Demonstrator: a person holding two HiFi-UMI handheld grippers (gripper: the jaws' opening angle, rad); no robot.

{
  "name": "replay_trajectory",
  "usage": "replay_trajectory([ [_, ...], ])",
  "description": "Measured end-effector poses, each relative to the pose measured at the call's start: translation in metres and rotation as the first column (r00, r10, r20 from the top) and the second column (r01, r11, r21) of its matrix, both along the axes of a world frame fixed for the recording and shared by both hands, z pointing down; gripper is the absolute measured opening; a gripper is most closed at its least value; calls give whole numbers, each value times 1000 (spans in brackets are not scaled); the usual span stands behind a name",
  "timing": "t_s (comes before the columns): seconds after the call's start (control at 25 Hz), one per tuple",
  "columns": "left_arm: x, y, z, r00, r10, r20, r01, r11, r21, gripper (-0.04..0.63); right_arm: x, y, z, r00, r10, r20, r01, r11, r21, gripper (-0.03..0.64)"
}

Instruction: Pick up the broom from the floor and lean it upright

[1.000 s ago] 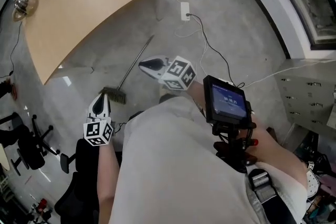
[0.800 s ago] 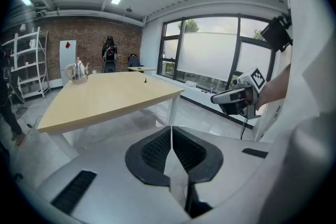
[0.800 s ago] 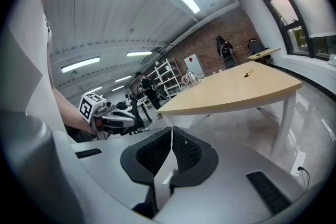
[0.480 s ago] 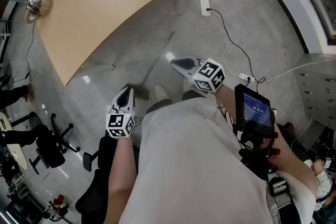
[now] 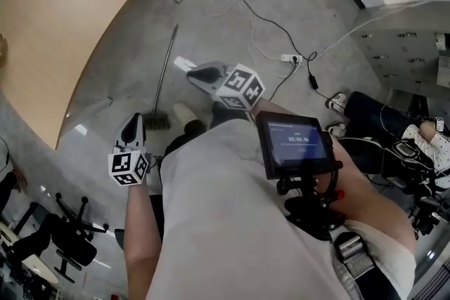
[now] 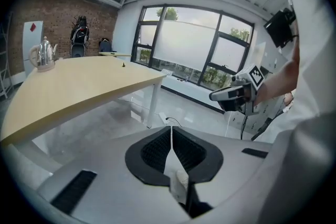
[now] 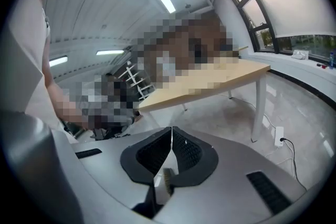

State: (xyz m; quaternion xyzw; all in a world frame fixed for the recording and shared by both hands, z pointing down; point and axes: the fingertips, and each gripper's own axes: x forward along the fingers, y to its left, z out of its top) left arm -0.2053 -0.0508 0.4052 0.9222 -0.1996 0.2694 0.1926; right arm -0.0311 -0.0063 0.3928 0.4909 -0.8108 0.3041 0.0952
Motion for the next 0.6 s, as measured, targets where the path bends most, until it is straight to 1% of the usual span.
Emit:
replay_trajectory([
  [0.08, 1, -4, 8, 1000, 13, 7, -13, 1000, -9, 17, 4, 6, 10, 1000, 15, -5, -15, 1000, -19, 20],
  [0.16, 5, -10, 22, 999, 25, 24, -24, 999, -28, 17, 10, 5, 25, 1000, 8, -19, -9, 999, -40, 20],
  [0.28, 15, -3, 53, 995, 67, 75, -61, 995, -82, 17, 22, 9, 53, 1000, -3, -19, 1, 997, -82, 20],
  [0.36, 21, 5, 76, 986, 116, 116, -103, 988, -117, 17, 27, 11, 71, 1000, 5, -4, -5, 995, -105, 20],
  [0.44, 22, 7, 101, 979, 148, 139, -127, 981, -148, 17, 28, 5, 90, 1000, 8, 3, -8, 993, -122, 20],
  [0.6, 23, 21, 135, 958, 217, 188, -184, 967, -179, 17, 28, 9, 117, 1000, 20, 13, -18, 988, -151, 20],
])
